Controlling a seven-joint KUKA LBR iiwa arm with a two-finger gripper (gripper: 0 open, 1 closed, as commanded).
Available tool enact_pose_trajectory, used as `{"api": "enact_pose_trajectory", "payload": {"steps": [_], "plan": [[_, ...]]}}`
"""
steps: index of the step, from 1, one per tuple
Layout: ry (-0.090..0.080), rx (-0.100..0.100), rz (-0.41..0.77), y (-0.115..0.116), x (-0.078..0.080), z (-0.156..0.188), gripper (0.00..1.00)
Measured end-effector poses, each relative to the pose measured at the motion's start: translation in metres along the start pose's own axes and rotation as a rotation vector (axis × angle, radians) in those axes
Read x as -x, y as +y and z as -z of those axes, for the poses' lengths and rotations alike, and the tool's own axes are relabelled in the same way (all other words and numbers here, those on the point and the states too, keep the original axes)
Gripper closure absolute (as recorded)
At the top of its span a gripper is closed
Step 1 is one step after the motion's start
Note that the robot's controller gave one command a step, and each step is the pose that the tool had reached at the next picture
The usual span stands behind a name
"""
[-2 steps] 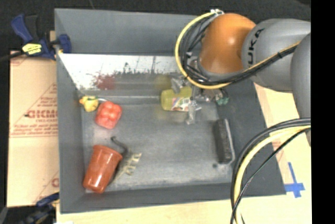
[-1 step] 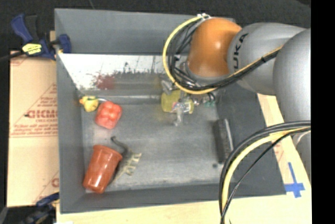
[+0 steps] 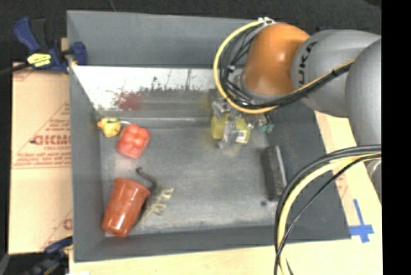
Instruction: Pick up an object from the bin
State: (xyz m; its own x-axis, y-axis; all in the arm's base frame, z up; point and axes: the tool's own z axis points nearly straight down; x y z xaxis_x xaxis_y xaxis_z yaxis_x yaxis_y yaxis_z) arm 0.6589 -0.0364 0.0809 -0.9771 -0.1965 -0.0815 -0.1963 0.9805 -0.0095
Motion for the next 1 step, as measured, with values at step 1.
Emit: {"api": "enact_pose_trajectory", "payload": {"steps": [1], "plan": [[0.0, 0.0, 0.0, 0.0, 0.0, 0.0, 1.0]]}}
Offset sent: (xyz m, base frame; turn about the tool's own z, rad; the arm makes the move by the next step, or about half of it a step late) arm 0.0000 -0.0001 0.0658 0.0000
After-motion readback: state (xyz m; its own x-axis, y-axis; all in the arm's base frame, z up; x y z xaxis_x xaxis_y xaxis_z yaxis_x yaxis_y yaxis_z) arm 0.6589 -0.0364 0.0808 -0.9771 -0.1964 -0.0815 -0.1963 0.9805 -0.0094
